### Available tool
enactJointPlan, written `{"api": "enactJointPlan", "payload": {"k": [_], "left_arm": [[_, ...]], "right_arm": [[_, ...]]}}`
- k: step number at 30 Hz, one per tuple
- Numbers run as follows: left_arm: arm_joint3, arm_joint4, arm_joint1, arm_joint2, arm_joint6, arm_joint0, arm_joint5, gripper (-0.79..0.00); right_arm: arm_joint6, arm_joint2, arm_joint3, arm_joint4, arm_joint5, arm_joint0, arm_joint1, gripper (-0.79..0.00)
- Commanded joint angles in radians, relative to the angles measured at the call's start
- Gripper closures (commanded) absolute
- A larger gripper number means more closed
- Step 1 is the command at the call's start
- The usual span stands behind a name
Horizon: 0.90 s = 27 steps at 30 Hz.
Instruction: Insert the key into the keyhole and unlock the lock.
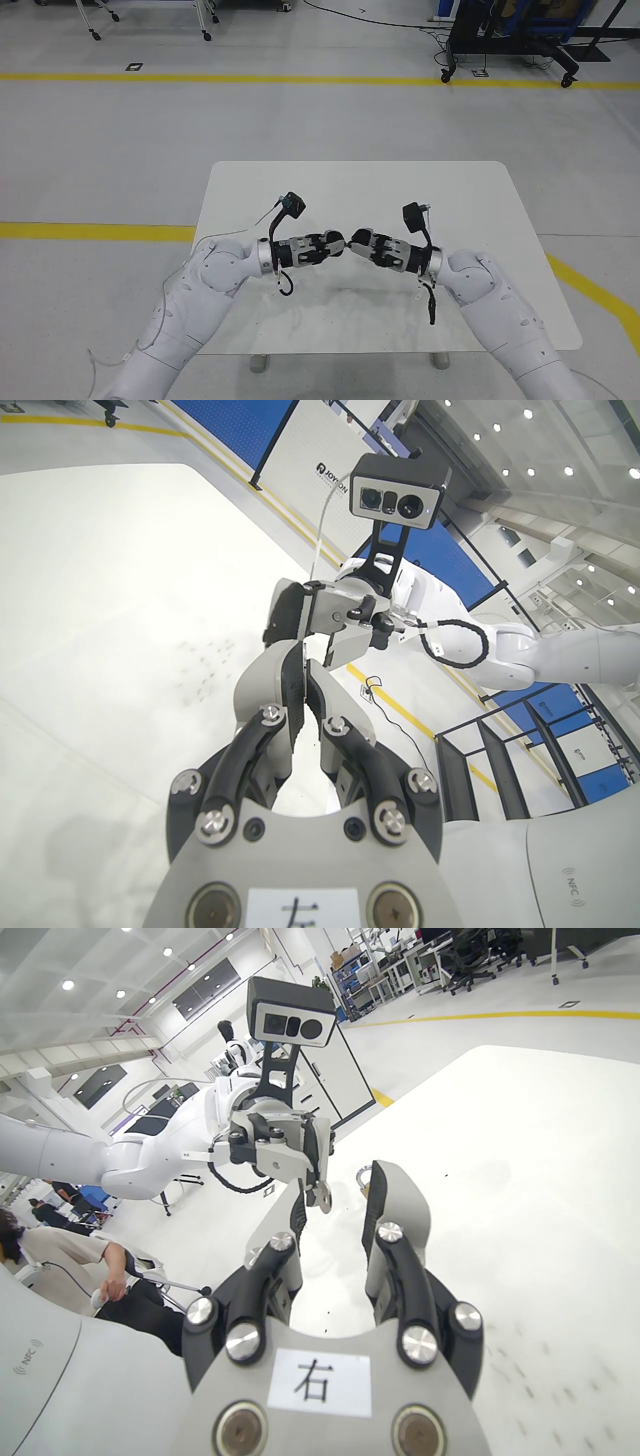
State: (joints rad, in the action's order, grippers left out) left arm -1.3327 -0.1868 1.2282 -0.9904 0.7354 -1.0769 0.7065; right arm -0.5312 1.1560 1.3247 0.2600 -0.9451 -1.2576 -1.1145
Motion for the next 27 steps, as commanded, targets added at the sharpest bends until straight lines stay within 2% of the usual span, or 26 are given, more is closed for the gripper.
{"api": "enactJointPlan", "payload": {"k": [1, 3, 10, 15, 20, 27], "left_arm": [[-0.001, -0.005, 0.000, 0.003, -0.004, 0.001, -0.001, 0.000], [0.000, -0.008, -0.001, 0.006, -0.005, 0.001, -0.002, 0.000], [0.001, -0.015, -0.002, 0.016, -0.014, 0.004, -0.007, 0.000], [0.002, -0.017, -0.004, 0.021, -0.020, 0.006, -0.006, 0.000], [0.000, -0.015, -0.005, 0.025, -0.022, 0.007, -0.006, 0.000], [-0.001, -0.007, -0.008, 0.029, -0.023, 0.007, -0.004, 0.000]], "right_arm": [[-0.028, -0.007, -0.012, -0.034, -0.002, 0.009, 0.002, -0.228], [-0.050, -0.014, -0.021, -0.063, -0.004, 0.017, 0.004, -0.203], [-0.090, -0.034, -0.043, -0.116, -0.007, 0.039, 0.008, -0.200], [-0.113, -0.055, -0.055, -0.142, -0.011, 0.050, 0.009, -0.157], [-0.134, -0.070, -0.073, -0.177, -0.019, 0.062, 0.011, 0.000], [-0.126, -0.078, -0.087, -0.189, -0.026, 0.071, 0.013, -0.077]]}}
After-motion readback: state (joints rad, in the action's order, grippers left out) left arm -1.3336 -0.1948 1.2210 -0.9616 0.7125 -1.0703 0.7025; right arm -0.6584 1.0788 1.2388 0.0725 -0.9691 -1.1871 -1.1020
